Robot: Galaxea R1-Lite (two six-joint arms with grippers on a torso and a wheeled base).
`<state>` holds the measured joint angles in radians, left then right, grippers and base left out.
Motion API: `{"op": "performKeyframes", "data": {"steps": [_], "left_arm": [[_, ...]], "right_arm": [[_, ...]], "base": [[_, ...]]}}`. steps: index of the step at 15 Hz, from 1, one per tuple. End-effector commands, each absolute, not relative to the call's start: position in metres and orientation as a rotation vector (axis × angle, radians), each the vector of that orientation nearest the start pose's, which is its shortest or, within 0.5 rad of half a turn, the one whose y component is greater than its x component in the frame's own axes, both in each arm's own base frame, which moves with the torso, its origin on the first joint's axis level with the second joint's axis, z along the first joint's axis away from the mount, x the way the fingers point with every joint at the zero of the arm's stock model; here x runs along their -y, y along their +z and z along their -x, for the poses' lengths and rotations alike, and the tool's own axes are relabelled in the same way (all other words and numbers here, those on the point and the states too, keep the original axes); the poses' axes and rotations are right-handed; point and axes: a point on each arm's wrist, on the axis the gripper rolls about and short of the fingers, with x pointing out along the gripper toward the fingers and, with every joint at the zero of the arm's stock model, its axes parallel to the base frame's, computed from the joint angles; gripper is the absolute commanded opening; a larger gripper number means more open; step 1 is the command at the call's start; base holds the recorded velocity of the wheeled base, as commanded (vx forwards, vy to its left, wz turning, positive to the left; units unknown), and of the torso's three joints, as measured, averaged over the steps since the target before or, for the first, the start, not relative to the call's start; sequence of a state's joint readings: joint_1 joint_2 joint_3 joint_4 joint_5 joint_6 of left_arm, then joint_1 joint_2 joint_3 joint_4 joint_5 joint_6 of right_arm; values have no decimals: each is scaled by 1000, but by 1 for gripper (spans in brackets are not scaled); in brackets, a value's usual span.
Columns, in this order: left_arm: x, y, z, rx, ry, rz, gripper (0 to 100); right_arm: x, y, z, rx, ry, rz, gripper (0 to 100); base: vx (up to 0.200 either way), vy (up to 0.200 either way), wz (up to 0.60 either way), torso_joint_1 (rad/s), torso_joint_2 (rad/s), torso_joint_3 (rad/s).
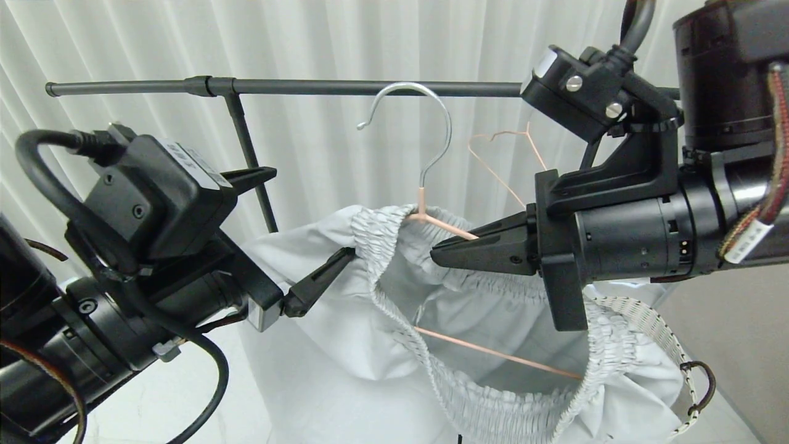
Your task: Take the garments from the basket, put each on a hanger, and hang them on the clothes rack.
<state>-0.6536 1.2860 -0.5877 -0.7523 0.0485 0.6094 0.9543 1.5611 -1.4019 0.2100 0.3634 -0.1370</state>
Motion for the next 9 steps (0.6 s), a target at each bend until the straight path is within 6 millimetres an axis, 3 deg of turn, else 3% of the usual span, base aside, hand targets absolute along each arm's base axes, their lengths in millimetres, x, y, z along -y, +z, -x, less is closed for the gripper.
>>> {"op": "performKeyframes", "data": {"steps": [1, 6, 9], "left_arm": [[116, 238, -156, 233, -558, -571, 100], [102, 233, -138, 244, -556, -569, 100], [83, 212, -136, 159, -493, -580, 100]], "right_arm": [[-224, 315, -148, -281, 1317, 216, 0], [-214, 319, -148, -227, 1184, 119, 0], [-206, 326, -144, -195, 1163, 107, 0]], "base": [[0, 0, 0, 0, 0, 0], [0, 0, 0, 0, 0, 0], [0, 0, 0, 0, 0, 0]]}}
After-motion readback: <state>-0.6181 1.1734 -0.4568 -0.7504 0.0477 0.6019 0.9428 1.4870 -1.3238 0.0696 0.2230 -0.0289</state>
